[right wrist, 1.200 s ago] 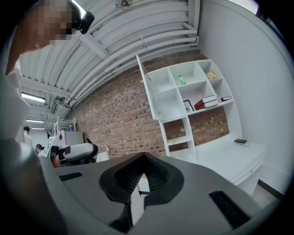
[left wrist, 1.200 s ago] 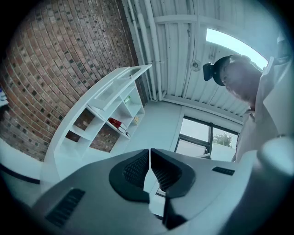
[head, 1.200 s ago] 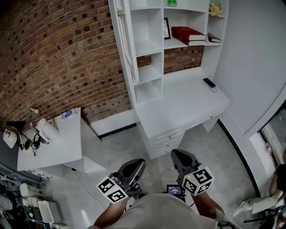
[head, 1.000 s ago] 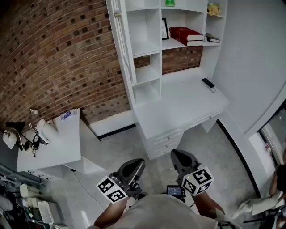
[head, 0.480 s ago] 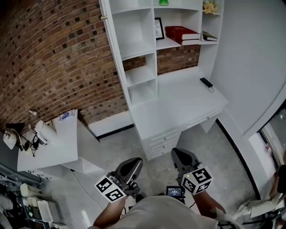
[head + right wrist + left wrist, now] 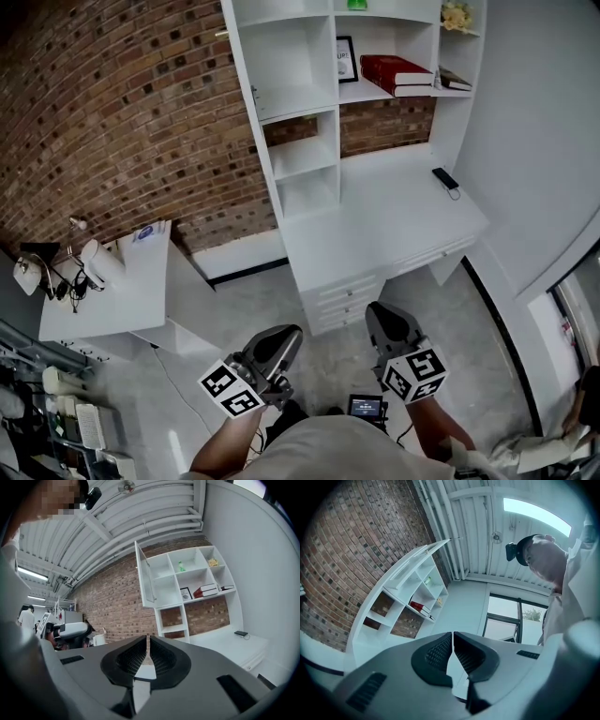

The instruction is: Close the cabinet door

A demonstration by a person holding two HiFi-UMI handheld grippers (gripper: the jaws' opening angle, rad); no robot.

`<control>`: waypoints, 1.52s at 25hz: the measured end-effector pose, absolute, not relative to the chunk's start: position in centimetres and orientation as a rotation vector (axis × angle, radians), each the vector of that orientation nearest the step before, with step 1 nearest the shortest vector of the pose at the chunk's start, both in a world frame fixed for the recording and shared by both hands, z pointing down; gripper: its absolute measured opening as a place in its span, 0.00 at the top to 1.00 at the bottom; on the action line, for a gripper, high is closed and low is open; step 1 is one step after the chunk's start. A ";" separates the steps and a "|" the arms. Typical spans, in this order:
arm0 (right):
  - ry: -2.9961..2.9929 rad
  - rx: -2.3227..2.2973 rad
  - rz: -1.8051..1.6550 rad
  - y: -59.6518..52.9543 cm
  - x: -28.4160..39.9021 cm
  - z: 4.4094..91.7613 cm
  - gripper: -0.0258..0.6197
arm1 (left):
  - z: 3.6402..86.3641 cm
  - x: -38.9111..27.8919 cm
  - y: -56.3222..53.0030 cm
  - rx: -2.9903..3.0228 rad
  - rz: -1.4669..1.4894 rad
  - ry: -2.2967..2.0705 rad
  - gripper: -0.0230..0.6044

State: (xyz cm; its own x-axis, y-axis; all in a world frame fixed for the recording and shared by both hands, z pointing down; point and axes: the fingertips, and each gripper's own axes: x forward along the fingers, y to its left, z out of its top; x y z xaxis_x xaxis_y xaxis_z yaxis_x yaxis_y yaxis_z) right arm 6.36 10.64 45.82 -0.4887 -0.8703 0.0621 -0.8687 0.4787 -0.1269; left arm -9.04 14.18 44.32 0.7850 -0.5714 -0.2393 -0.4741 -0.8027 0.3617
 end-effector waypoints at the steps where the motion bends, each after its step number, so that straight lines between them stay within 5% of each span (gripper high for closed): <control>1: 2.693 -1.573 -0.220 10.4 6.1 45.8 0.91 | 44.4 -9.1 14.1 2.693 -0.492 -0.812 0.93; 38: 2.625 -1.617 0.113 -11.6 -6.1 37.4 0.91 | 38.4 -19.1 -9.4 2.851 -0.578 -0.616 0.93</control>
State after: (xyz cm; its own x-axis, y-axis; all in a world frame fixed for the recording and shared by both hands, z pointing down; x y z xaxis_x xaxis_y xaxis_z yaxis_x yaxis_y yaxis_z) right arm -6.09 -11.57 37.42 -0.4494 -0.8892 -0.0865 -0.8933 0.4482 0.0329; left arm -19.12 -9.44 38.41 0.8397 -0.4270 -0.3355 -0.3617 -0.9006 0.2408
